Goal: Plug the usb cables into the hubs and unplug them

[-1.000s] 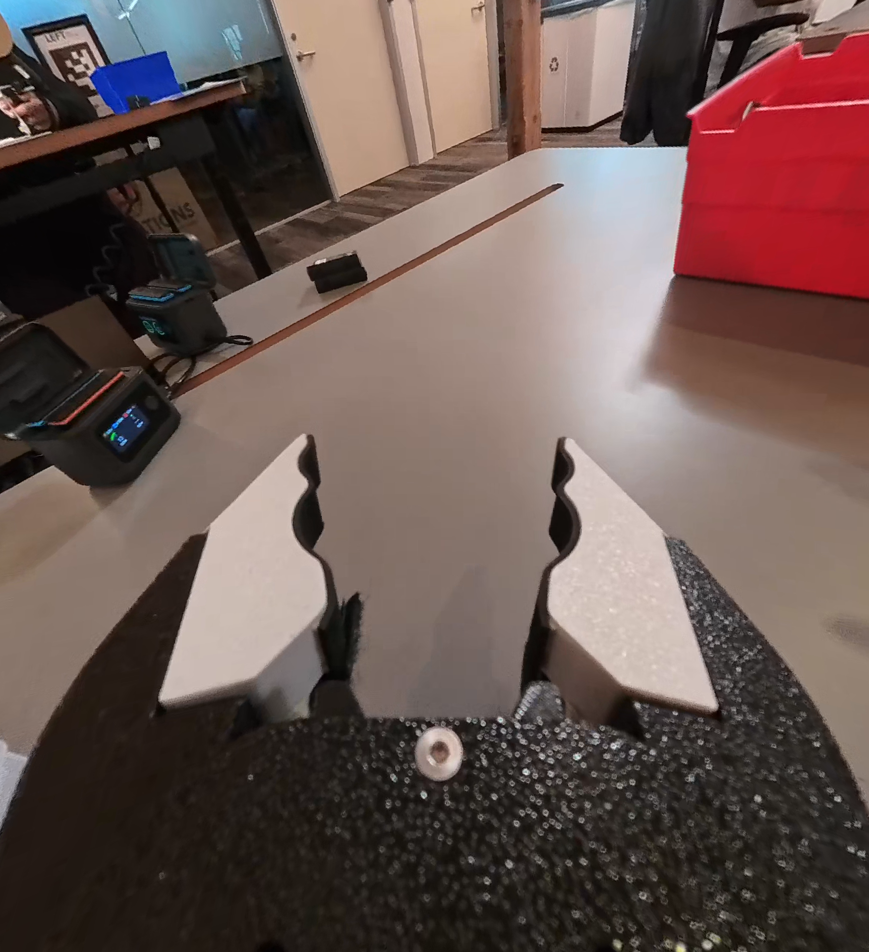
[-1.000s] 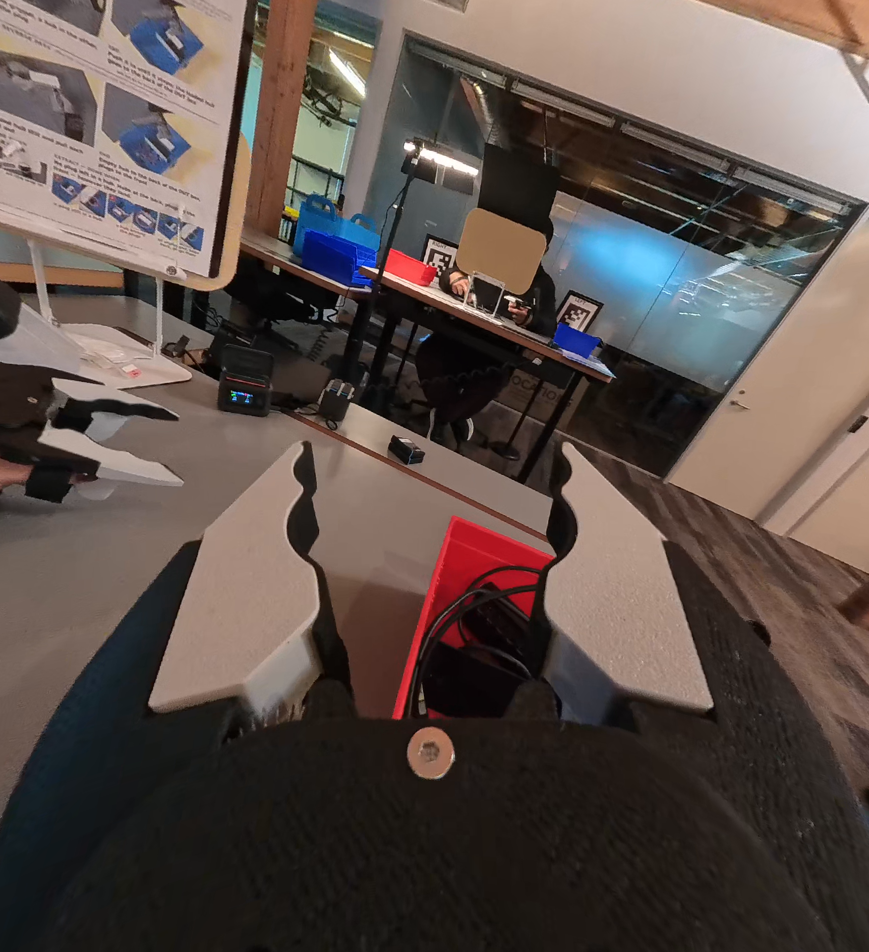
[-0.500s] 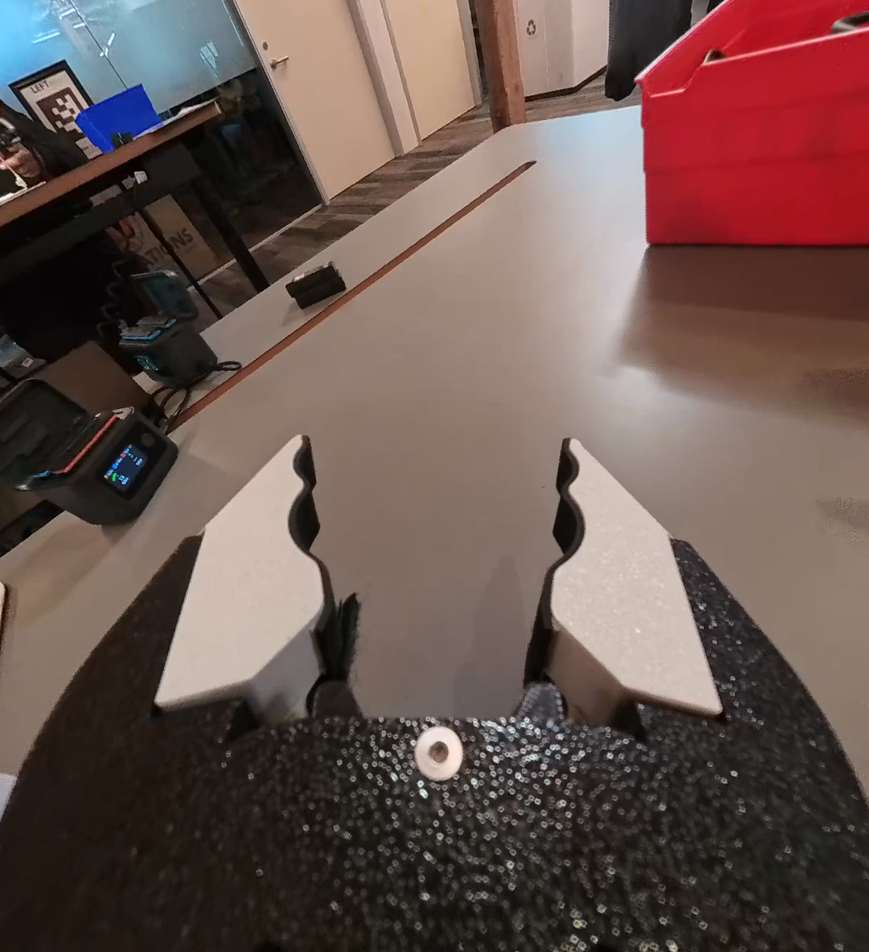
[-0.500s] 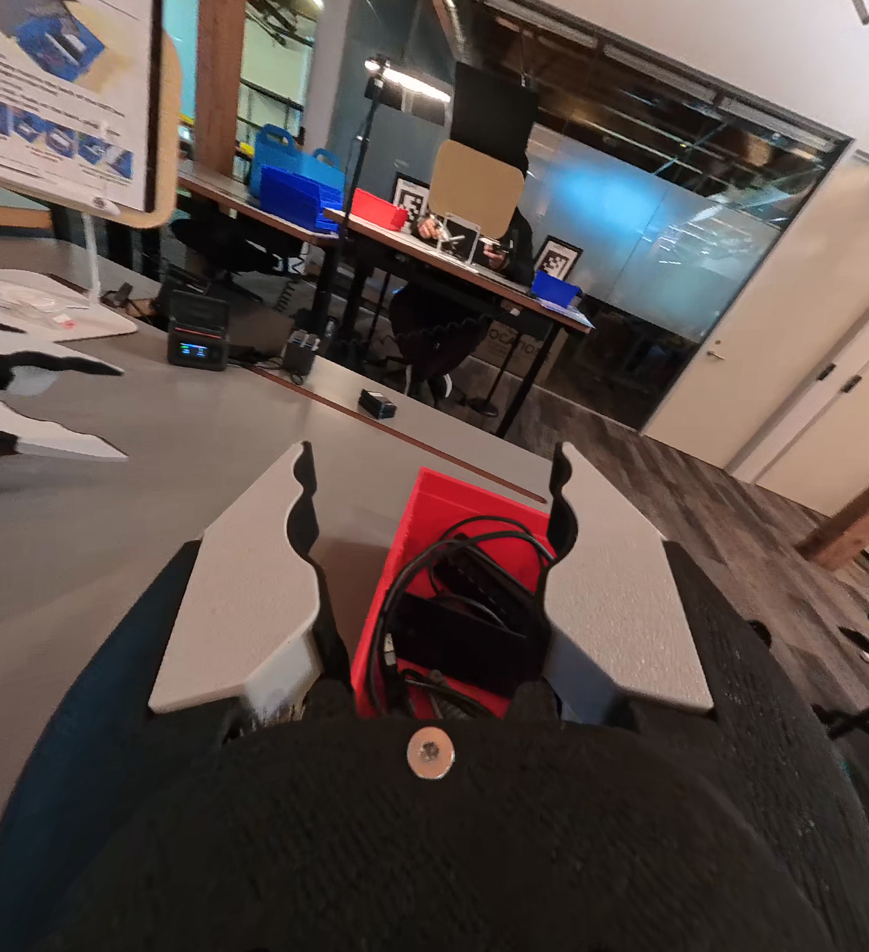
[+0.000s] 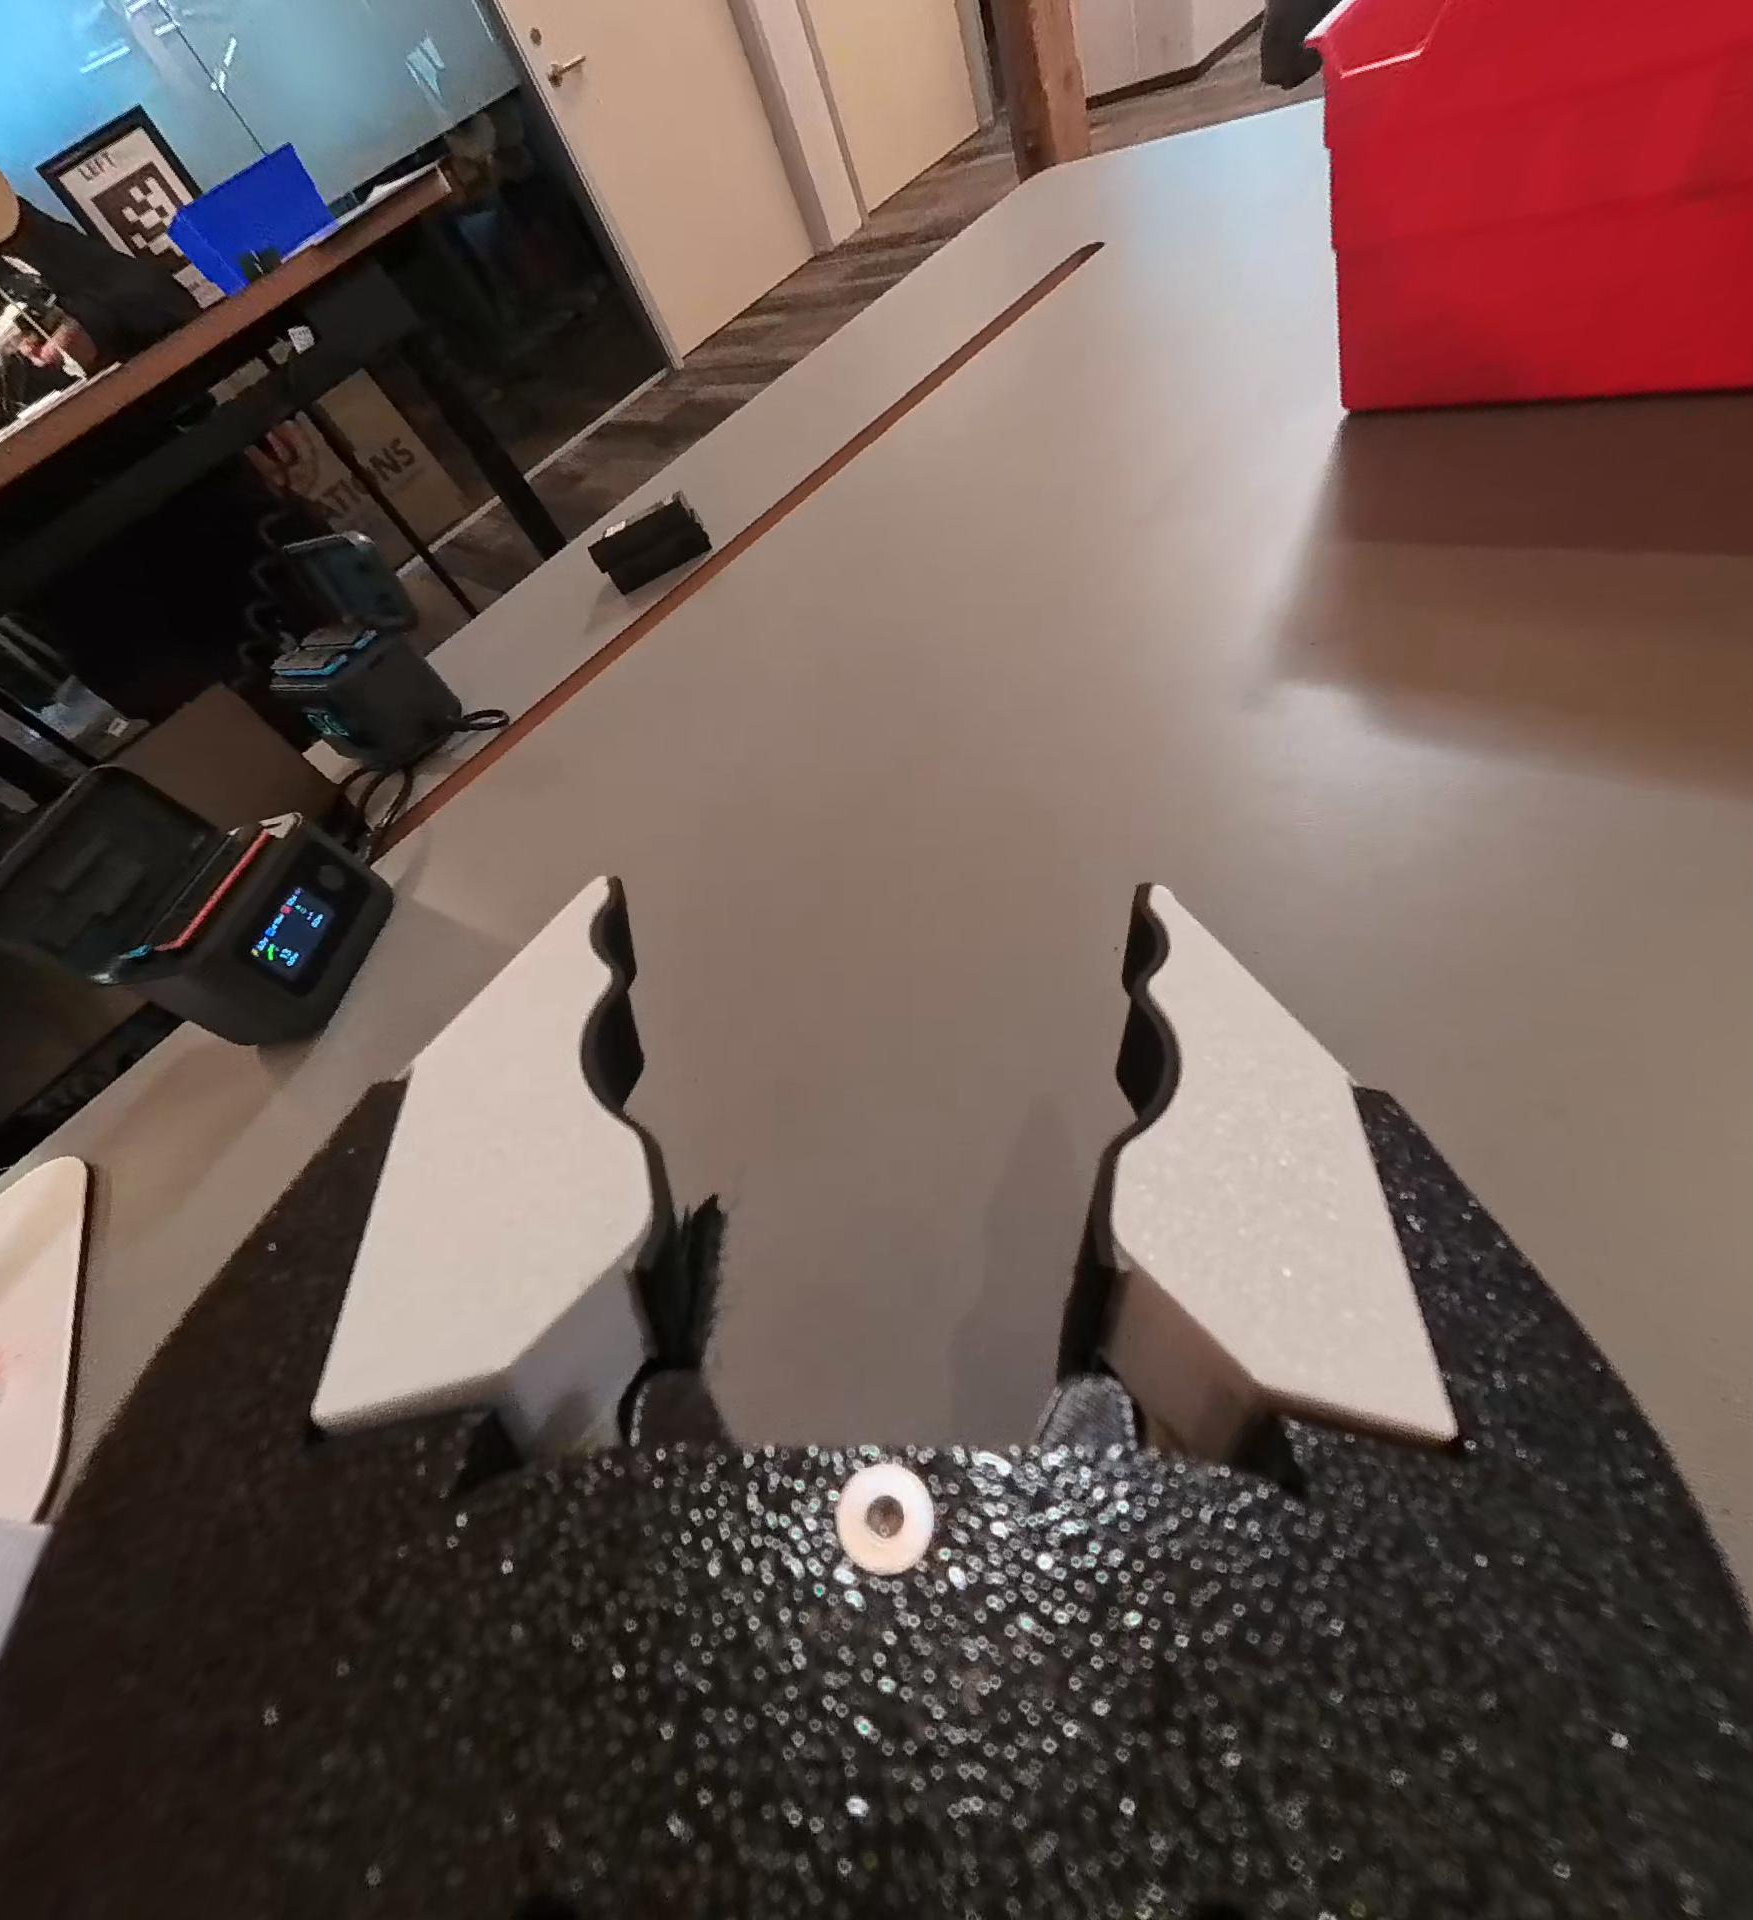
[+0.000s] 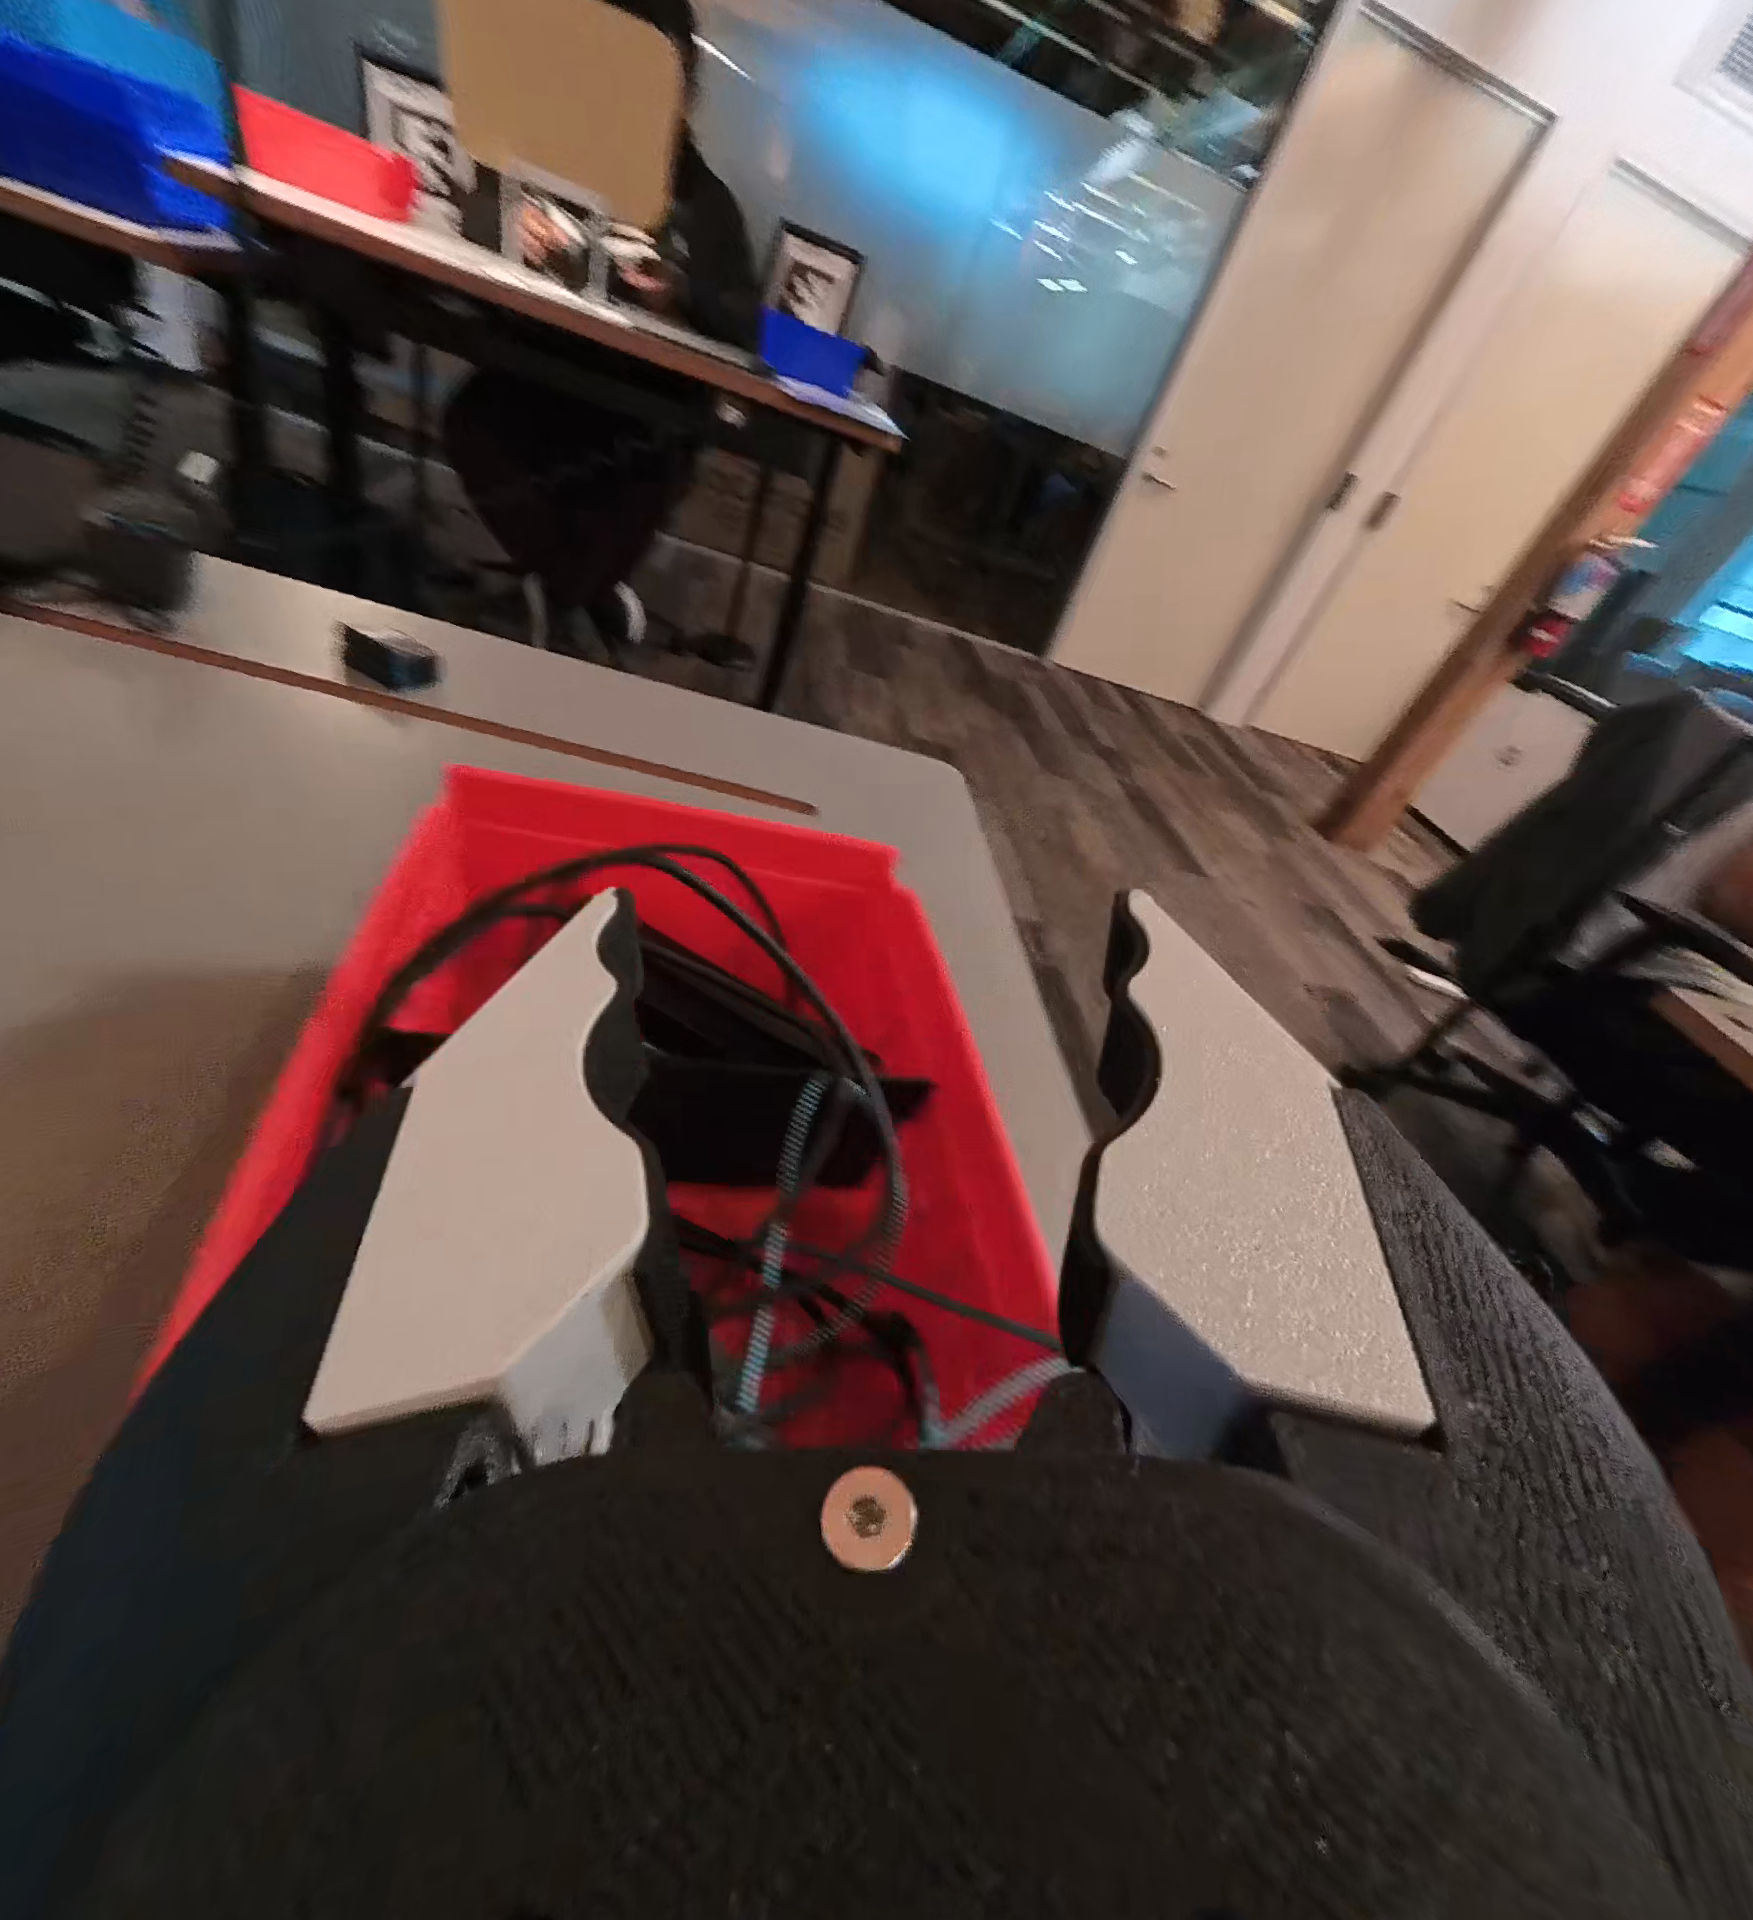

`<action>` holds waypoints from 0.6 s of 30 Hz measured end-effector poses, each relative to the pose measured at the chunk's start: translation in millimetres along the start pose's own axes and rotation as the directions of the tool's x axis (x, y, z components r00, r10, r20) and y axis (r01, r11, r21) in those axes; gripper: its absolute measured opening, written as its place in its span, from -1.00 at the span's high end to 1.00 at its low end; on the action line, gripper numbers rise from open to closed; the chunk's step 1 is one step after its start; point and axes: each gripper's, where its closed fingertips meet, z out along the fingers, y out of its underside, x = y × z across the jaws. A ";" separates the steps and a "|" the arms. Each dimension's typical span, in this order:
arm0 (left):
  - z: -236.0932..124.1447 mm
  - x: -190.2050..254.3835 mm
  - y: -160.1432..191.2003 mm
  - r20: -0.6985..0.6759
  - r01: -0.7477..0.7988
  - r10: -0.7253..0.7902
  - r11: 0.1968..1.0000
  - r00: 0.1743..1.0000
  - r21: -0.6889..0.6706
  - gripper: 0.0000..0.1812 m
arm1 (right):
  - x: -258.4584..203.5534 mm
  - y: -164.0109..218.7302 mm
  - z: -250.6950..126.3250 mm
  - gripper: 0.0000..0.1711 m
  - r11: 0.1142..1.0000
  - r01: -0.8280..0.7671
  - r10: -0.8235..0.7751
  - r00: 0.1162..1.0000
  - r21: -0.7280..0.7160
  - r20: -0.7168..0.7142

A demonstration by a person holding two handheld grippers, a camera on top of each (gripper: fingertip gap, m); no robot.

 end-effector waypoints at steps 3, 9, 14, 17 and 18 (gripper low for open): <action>0.4 1.2 0.1 -0.004 0.001 -0.001 1.000 1.000 -0.002 -0.03 | 47.3 23.7 -10.2 -0.03 0.997 -0.029 0.020 0.992 -0.065 -0.125; 2.5 3.5 2.5 -0.010 -0.006 0.005 1.000 1.000 -0.015 -0.03 | 106.6 73.1 -26.1 -0.03 0.974 -0.182 0.145 0.957 -0.133 -0.250; 1.3 2.6 2.3 -0.014 0.004 -0.005 1.000 1.000 -0.019 -0.03 | 109.8 89.4 -21.3 -0.02 0.959 -0.246 0.209 0.950 -0.143 -0.231; -14.4 -9.2 -16.7 0.030 0.033 -0.033 0.999 0.999 0.014 -0.33 | 100.7 99.9 -13.7 -0.03 0.952 -0.239 0.202 0.960 -0.190 -0.193; -26.8 -16.3 -28.2 0.059 0.049 -0.051 0.998 0.997 0.033 -0.42 | 97.5 103.3 -11.7 -0.04 0.950 -0.230 0.194 0.964 -0.209 -0.180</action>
